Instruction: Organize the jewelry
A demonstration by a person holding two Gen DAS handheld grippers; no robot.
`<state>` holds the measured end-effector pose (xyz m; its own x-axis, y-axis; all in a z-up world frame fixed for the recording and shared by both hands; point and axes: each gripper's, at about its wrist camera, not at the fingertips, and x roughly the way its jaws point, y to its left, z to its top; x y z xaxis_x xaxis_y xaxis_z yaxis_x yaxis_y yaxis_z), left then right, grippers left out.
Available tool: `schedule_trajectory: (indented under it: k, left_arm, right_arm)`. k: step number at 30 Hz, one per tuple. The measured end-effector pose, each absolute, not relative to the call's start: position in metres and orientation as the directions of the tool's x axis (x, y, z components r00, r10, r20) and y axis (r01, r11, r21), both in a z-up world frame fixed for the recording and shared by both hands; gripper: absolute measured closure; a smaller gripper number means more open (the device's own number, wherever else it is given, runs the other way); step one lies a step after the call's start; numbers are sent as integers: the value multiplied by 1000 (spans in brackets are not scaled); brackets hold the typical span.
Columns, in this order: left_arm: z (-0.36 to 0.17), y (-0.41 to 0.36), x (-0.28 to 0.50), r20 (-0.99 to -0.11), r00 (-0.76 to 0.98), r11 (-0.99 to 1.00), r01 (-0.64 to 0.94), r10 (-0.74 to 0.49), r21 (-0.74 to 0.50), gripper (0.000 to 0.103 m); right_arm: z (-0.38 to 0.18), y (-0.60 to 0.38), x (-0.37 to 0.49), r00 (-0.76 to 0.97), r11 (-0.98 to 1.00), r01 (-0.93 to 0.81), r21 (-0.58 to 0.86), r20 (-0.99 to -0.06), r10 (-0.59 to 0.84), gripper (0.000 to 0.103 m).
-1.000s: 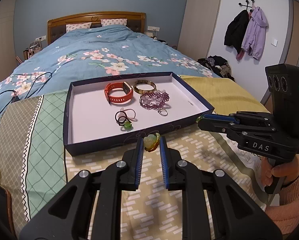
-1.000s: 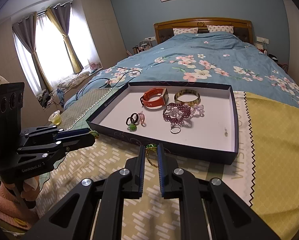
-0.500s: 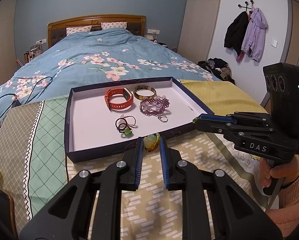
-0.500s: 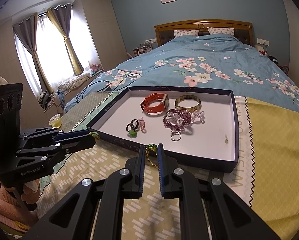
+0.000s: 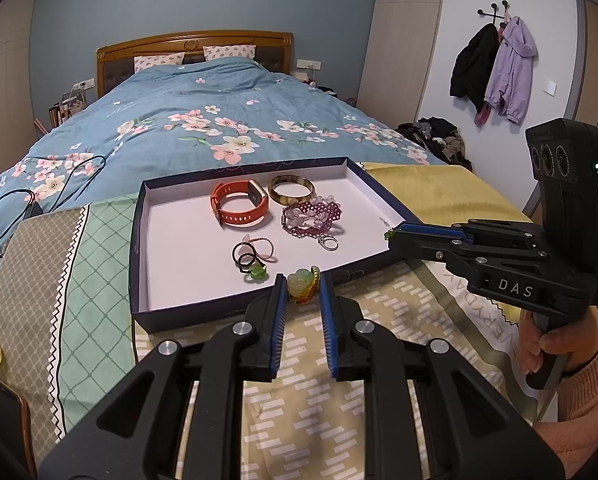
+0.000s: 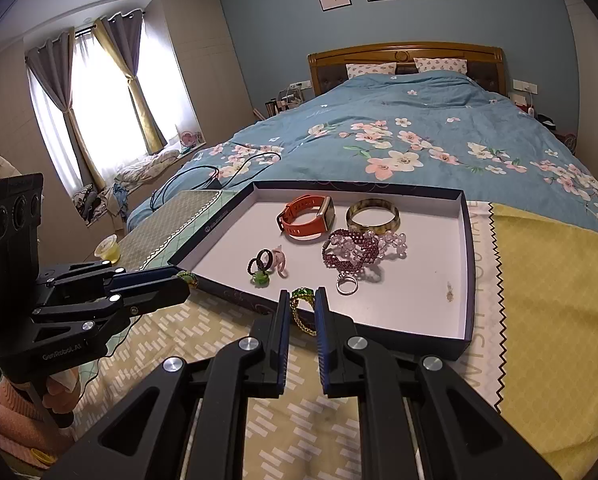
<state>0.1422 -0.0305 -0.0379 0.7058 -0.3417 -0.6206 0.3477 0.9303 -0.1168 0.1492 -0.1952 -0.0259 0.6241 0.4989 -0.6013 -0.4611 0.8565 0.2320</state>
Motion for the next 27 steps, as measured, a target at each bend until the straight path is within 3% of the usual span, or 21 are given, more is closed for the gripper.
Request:
schedule_trajectory:
  k: [27]
  left_arm:
    - [-34,-33,159,-618,712,934,339,-333,-113,86]
  right_arm:
    - [-22,-196,165,630,859,-458,228,-599,495,92]
